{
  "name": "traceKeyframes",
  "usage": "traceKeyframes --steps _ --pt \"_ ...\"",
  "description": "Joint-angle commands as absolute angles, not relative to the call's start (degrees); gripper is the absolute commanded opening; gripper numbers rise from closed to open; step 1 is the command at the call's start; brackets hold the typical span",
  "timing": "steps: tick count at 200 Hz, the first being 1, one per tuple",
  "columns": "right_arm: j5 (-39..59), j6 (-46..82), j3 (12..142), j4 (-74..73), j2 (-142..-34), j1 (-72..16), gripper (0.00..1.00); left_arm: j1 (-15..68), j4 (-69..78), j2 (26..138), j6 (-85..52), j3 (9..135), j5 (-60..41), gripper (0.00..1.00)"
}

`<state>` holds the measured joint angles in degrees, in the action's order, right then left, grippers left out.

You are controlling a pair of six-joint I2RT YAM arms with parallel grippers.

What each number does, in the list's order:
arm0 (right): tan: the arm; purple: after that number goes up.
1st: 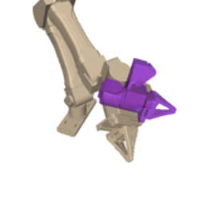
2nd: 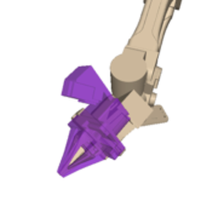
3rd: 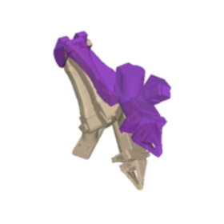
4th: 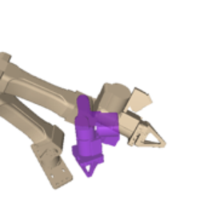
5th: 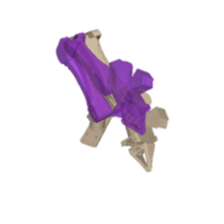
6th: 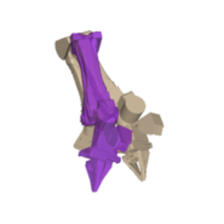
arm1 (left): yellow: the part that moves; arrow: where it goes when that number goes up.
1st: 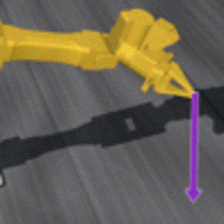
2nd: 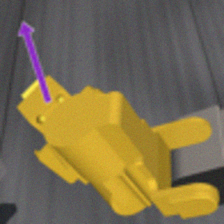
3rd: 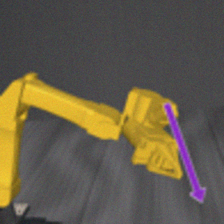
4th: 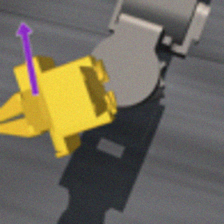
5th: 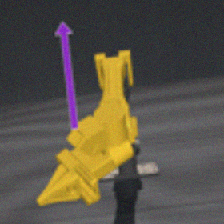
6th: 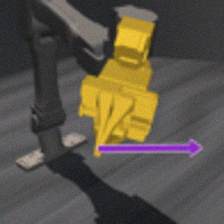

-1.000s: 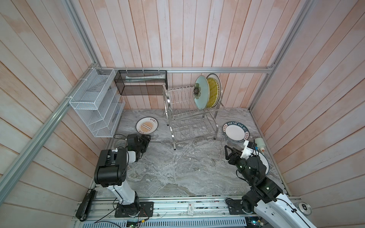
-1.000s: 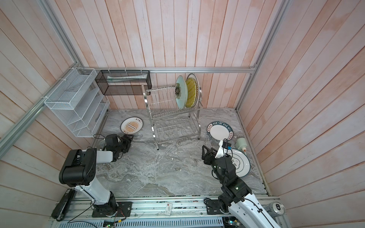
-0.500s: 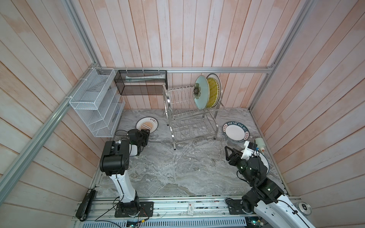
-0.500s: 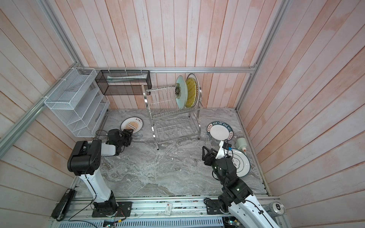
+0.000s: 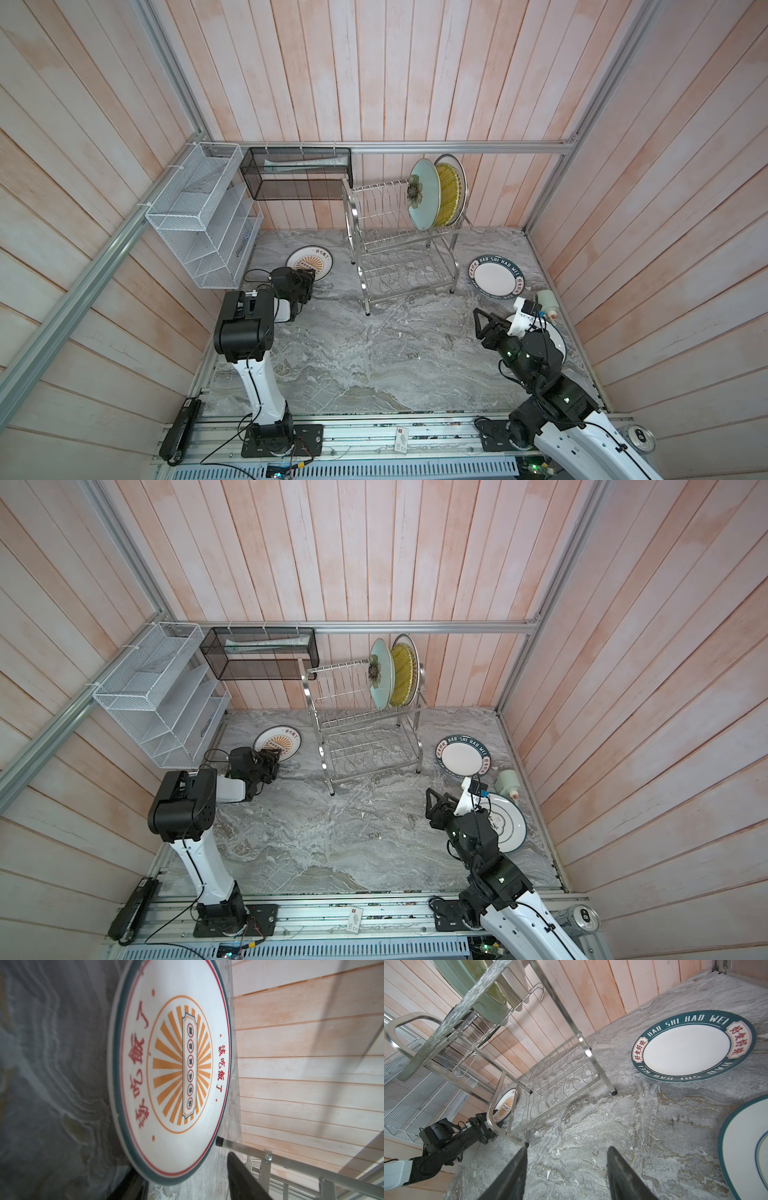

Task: Load the plates into the dish rack
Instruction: 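Withdraw the right gripper toward the white plates while the left moves to the sunburst plate, then close the left gripper on the sunburst plate's rim and tilt it up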

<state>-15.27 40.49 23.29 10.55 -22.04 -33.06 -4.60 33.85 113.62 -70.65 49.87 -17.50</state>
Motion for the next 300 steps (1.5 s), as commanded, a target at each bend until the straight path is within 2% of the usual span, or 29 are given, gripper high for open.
traceKeyframes --steps 1,95,106,109,114,119,232,300 --pt "-14.8 40.7 23.1 11.4 -21.5 -32.8 0.61 -5.0 27.3 116.4 -71.2 50.2 -16.4 0.58" --pt "-14.7 40.7 22.8 11.6 -20.5 -32.8 0.61 -5.0 25.6 115.7 -71.2 50.7 -15.2 0.43" --pt "-14.8 40.7 22.8 11.8 -20.4 -32.8 0.61 -5.0 25.9 116.2 -71.0 51.2 -16.0 0.34" --pt "-14.8 40.6 22.9 11.8 -20.4 -32.8 0.61 -5.0 25.9 116.3 -70.9 51.4 -16.2 0.28" --pt "-14.8 40.6 23.0 12.0 -20.4 -32.8 0.61 -5.0 25.9 116.5 -71.0 51.6 -16.4 0.07" --pt "-14.8 40.6 23.1 12.1 -20.4 -32.7 0.62 -5.0 25.9 116.7 -71.2 51.7 -16.6 0.03" --pt "-15.5 40.6 23.5 13.3 -19.5 -32.8 0.62 -5.0 25.6 116.0 -71.2 51.9 -17.1 0.0" --pt "-15.2 40.6 23.2 12.6 -20.4 -32.8 0.62 -5.0 22.8 108.6 -67.7 51.2 -15.0 0.0"
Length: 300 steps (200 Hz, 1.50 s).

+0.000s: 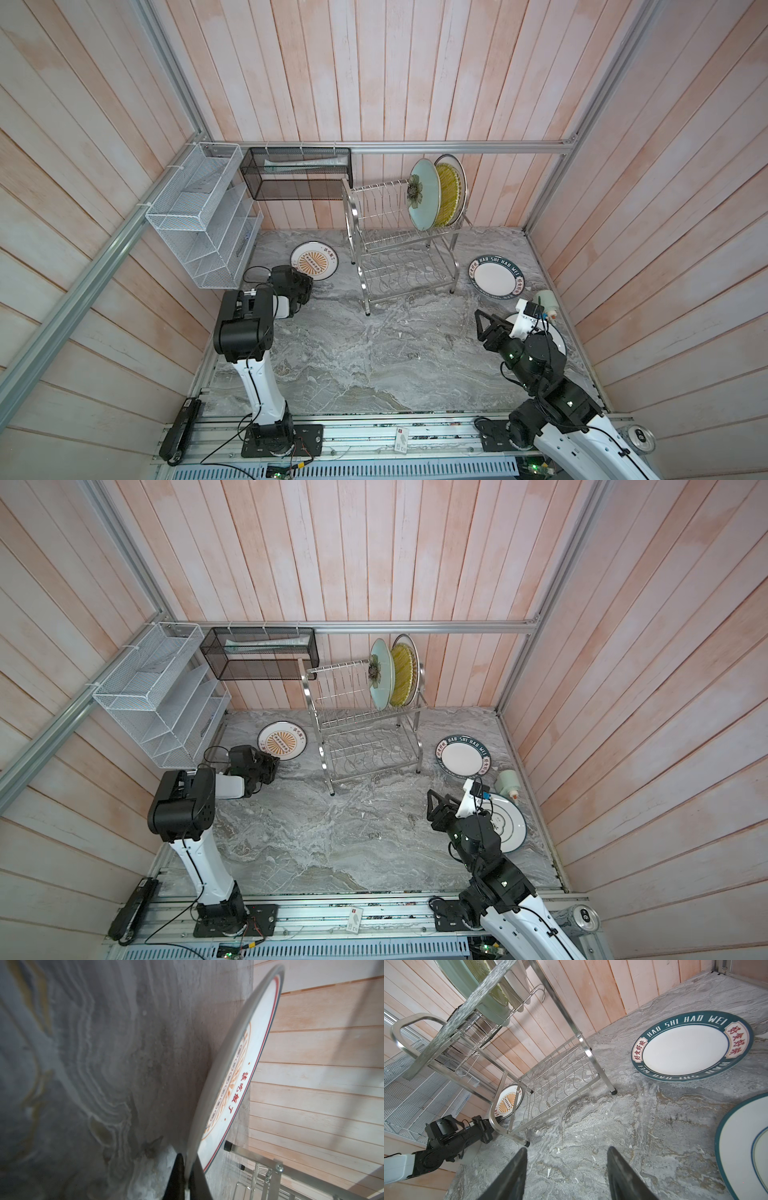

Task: Load the plates into the dish rack
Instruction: 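Close the left gripper on the sunburst plate's rim and tilt it up, then lift the sunburst plate upright with the left gripper and carry it toward the rack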

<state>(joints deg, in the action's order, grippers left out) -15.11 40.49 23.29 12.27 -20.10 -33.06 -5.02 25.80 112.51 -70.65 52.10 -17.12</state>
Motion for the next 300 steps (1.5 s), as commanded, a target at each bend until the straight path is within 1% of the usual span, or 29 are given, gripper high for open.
traceKeyframes --steps 1,81,191,243,300 --pt "-15.2 40.6 23.1 12.5 -20.4 -32.8 0.62 -5.0 22.7 108.5 -67.6 51.2 -15.0 0.0" --pt "-14.8 40.8 22.7 11.2 -22.0 -32.8 0.62 -4.9 19.5 98.1 -65.1 52.8 -15.1 0.0" --pt "-13.9 41.0 22.1 9.9 -23.0 -32.8 0.61 -4.9 14.5 80.0 -61.2 53.3 -15.2 0.0" --pt "-13.2 41.4 21.6 8.6 -24.1 -32.8 0.62 -4.9 9.8 74.3 -57.3 56.6 -15.7 0.0" --pt "-12.8 41.5 21.7 8.3 -24.5 -32.8 0.61 -4.9 12.5 68.5 -57.1 56.8 -17.6 0.0"
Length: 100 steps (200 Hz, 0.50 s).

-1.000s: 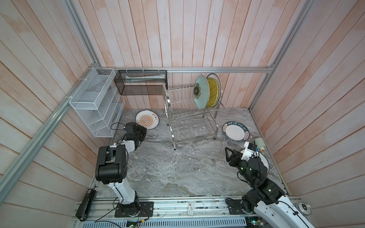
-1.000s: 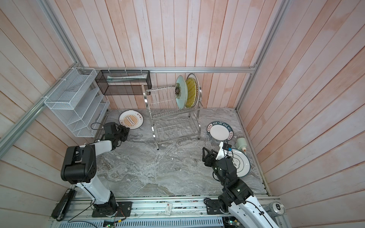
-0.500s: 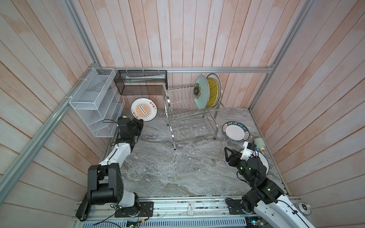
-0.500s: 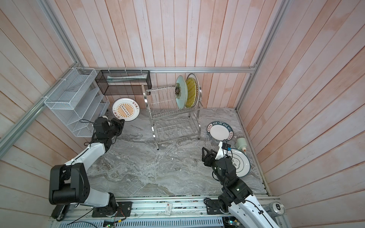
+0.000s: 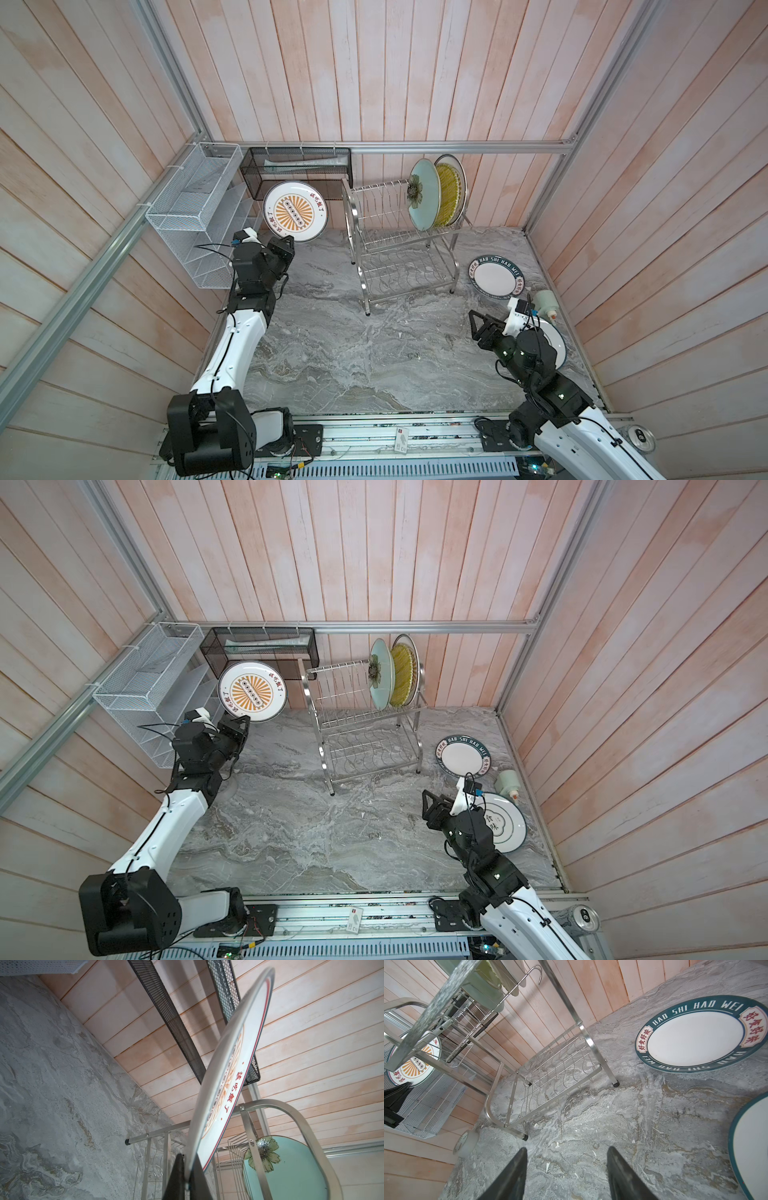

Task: Load the plates into the dish rack
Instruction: 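Lift the sunburst plate upright with the left gripper and carry it toward the rack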

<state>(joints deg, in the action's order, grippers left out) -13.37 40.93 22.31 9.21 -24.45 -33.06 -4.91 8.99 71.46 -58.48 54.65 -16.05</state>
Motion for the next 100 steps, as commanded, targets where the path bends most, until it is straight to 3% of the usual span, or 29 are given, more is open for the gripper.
traceKeyframes --steps 1,100 --pt "-12.8 41.5 21.7 8.2 -24.5 -32.7 0.61 -4.9 12.5 68.4 -57.1 56.9 -17.7 0.0" --pt "-12.3 41.7 21.6 7.2 -25.4 -32.8 0.61 -4.5 21.5 62.6 -58.9 58.4 -26.9 0.0"
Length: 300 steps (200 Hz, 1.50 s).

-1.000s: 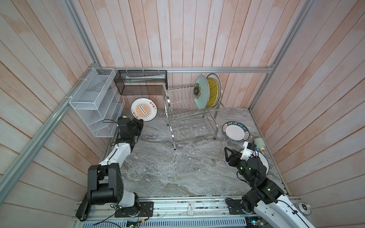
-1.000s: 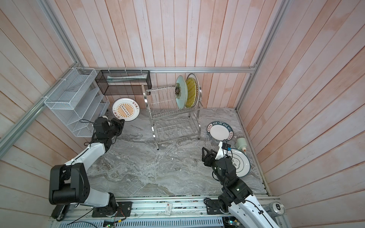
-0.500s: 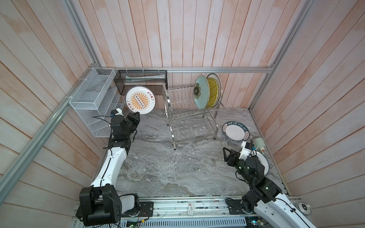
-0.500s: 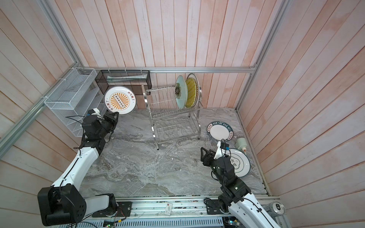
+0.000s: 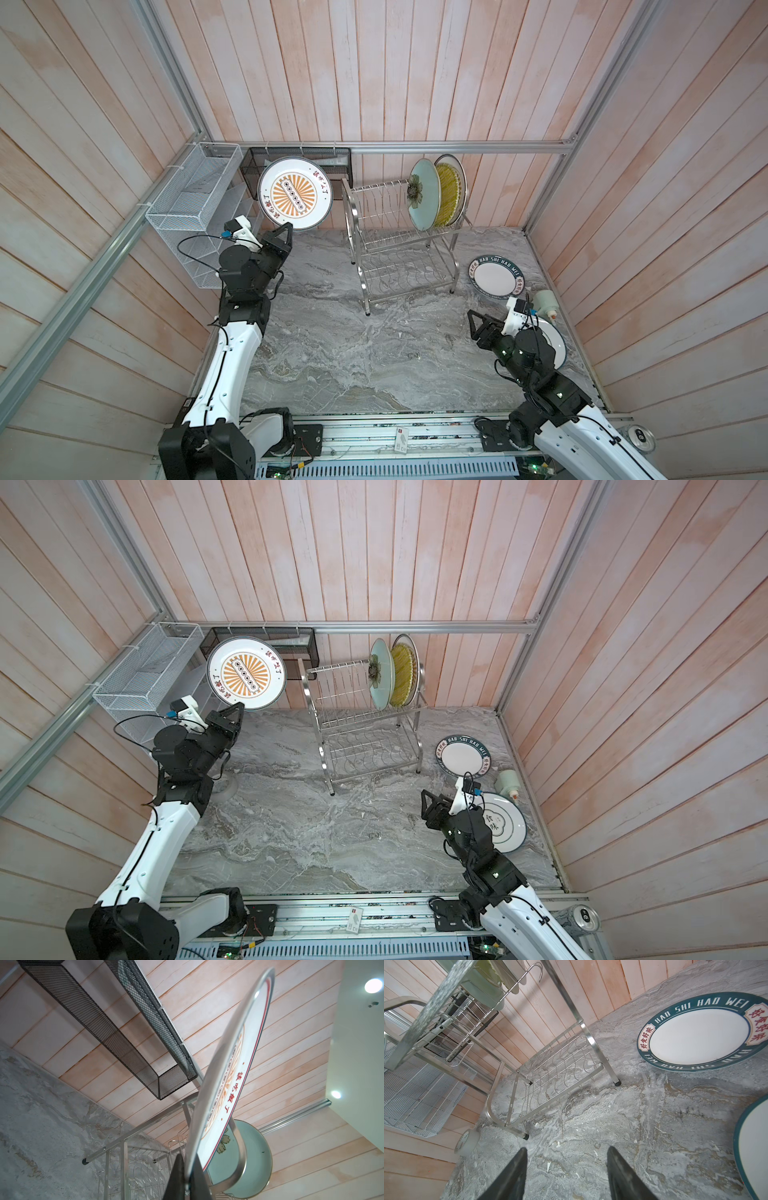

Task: Load the plates into the dish rack
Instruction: 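Lift the sunburst plate upright with the left gripper and carry it toward the rack, then hold the sunburst plate with the left gripper while the right gripper reaches its rim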

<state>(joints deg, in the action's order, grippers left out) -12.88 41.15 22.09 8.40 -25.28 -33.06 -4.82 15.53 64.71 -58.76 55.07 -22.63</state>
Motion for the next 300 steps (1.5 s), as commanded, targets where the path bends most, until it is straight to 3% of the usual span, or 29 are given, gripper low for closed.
traceKeyframes --steps 1,69,146,177,300 --pt "-12.2 41.7 21.6 7.2 -25.4 -32.8 0.62 -4.5 21.5 62.6 -58.9 58.5 -27.1 0.0" --pt "-12.0 41.5 22.1 5.7 -26.7 -32.8 0.62 -2.9 18.7 62.5 -59.5 62.7 -37.8 0.0" --pt "-12.7 38.0 26.6 4.9 -29.0 -32.8 0.62 5.9 15.9 62.1 -54.2 62.0 -45.9 0.0" --pt "-12.9 36.0 29.0 3.8 -30.1 -32.6 0.61 9.8 12.6 60.6 -50.3 59.5 -45.9 0.0" --pt "1.3 33.9 31.9 -3.9 -29.7 -29.6 0.61 28.1 9.0 60.8 -41.0 46.3 -38.6 0.0"
